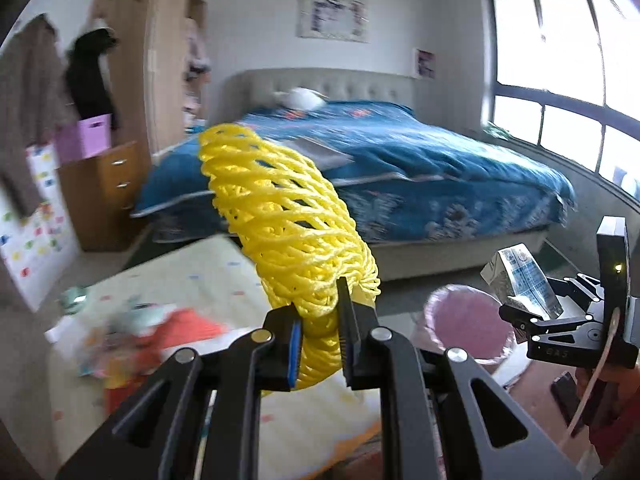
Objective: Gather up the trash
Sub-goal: 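Carry the yellow foam net with the left tool to the pink bin and release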
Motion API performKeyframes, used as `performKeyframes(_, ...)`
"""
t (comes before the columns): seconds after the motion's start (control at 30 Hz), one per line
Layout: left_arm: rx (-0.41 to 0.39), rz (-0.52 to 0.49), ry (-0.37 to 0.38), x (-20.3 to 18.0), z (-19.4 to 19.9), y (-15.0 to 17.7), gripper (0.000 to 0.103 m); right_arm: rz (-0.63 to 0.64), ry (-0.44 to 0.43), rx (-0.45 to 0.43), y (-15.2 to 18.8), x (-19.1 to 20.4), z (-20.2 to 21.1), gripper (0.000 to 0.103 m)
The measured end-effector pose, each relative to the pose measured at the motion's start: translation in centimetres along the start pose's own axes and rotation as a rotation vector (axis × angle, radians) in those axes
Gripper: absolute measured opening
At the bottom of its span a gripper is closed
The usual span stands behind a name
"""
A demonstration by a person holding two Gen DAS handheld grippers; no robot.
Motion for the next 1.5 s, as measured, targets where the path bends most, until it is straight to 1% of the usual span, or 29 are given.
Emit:
performKeyframes(0.07,0.012,-0.017,0.031,-2.2,-1.2,0.2,0.013,-0.053,0.033,0.035,1.9,-3.1,-1.4,0.080)
performKeyframes(0.1,0.026,-0.031,0.053,-3.8,-2.5,0.2,0.013,-0.068,0.038,0.042,2.4,-3.9,-1.8,0.080)
performKeyframes(0.17,0.039,-0.048,0.077,-5.9,-3.1,0.6,0.013,-0.102,0.063,0.066,3.9,-6.1,-3.6,0.080)
performKeyframes(0.2,0.052,-0.068,0.095,-7.5,-4.4,0.7,0.013,-0.108,0.070,0.068,4.2,-6.8,-4.0,0.080)
performKeyframes(0.23,0.057,-0.079,0.104,-8.4,-4.8,0.8,0.013,-0.115,0.079,0.073,4.5,-7.4,-4.6,0.080)
performKeyframes(0.27,0.062,-0.090,0.116,-9.5,-5.7,0.7,0.014,-0.122,0.094,0.075,4.6,-8.1,-5.5,0.080)
performKeyframes(0.37,0.076,-0.121,0.174,-13.1,-8.3,0.2,0.014,-0.129,0.123,0.070,4.7,-9.7,-6.4,0.080)
performKeyframes(0.47,0.080,-0.157,0.226,-16.3,-10.0,-0.4,0.014,-0.144,0.153,0.067,4.6,-11.5,-7.3,0.080)
performKeyframes(0.53,0.082,-0.190,0.271,-19.3,-11.4,-1.0,0.014,-0.160,0.168,0.064,4.7,-12.8,-7.6,0.080)
performKeyframes(0.63,0.103,-0.218,0.338,-22.6,-13.0,-1.2,0.015,-0.183,0.186,0.062,4.7,-14.7,-8.2,0.080)
performKeyframes(0.8,0.152,-0.240,0.383,-26.2,-15.9,-0.6,0.016,-0.223,0.203,0.048,4.7,-17.5,-8.5,0.081)
performKeyframes(0.83,0.159,-0.245,0.391,-26.8,-16.3,-0.4,0.020,-0.225,0.203,0.048,4.7,-17.7,-8.6,0.081)
performKeyframes(0.9,0.176,-0.254,0.401,-27.7,-16.9,-0.1,0.037,-0.220,0.200,0.053,5.0,-18.2,-8.9,0.083)
performKeyframes(0.93,0.179,-0.254,0.407,-28.1,-17.1,-0.1,0.056,-0.216,0.201,0.058,5.0,-18.3,-8.9,0.084)
performKeyframes(0.97,0.183,-0.250,0.415,-28.4,-17.3,-0.2,0.067,-0.207,0.209,0.061,5.2,-18.4,-9.0,0.085)
performKeyframes(1.0,0.183,-0.239,0.423,-28.7,-17.5,-0.2,0.068,-0.202,0.217,0.064,5.4,-18.4,-8.9,0.087)
performKeyframes(1.07,0.201,-0.224,0.425,-28.8,-17.9,-0.2,0.071,-0.205,0.217,0.072,5.6,-18.5,-8.9,0.087)
performKeyframes(1.13,0.211,-0.210,0.416,-28.6,-18.2,-0.2,0.072,-0.219,0.211,0.081,6.1,-18.5,-8.8,0.087)
performKeyframes(1.2,0.203,-0.206,0.394,-27.7,-18.0,-0.2,0.073,-0.232,0.202,0.082,6.3,-18.4,-8.8,0.087)
performKeyframes(1.27,0.196,-0.205,0.368,-26.7,-17.9,-0.2,0.073,-0.255,0.163,0.089,6.8,-17.8,-9.1,0.087)
performKeyframes(1.3,0.188,-0.203,0.336,-25.5,-17.7,-0.3,0.073,-0.260,0.130,0.098,7.0,-17.2,-9.6,0.084)
performKeyframes(1.33,0.183,-0.200,0.316,-24.8,-17.5,-0.4,0.073,-0.254,0.107,0.117,7.3,-16.6,-10.3,0.069)
performKeyframes(1.4,0.168,-0.180,0.277,-22.7,-17.1,-0.7,0.073,-0.232,0.062,0.158,8.0,-15.0,-12.4,0.053)
performKeyframes(1.43,0.164,-0.164,0.255,-21.4,-17.0,-0.7,0.073,-0.227,0.044,0.168,8.2,-14.5,-13.0,0.048)
performKeyframes(1.47,0.162,-0.153,0.242,-20.6,-16.9,-0.8,0.073,-0.216,0.018,0.179,8.4,-13.6,-14.0,0.046)
performKeyframes(1.5,0.157,-0.139,0.211,-19.2,-16.7,-0.9,0.073,-0.204,0.001,0.186,8.6,-12.8,-14.8,0.045)
Point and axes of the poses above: each gripper's, at about its wrist camera, not at the fingertips, and z roughly against the way its jaws point, x to its left, y to its underside, the point moved 5 cm from there along -z, roughly the way its jaws point, and after that the axes turned 10 degrees about -y, right-handed, at the moved point
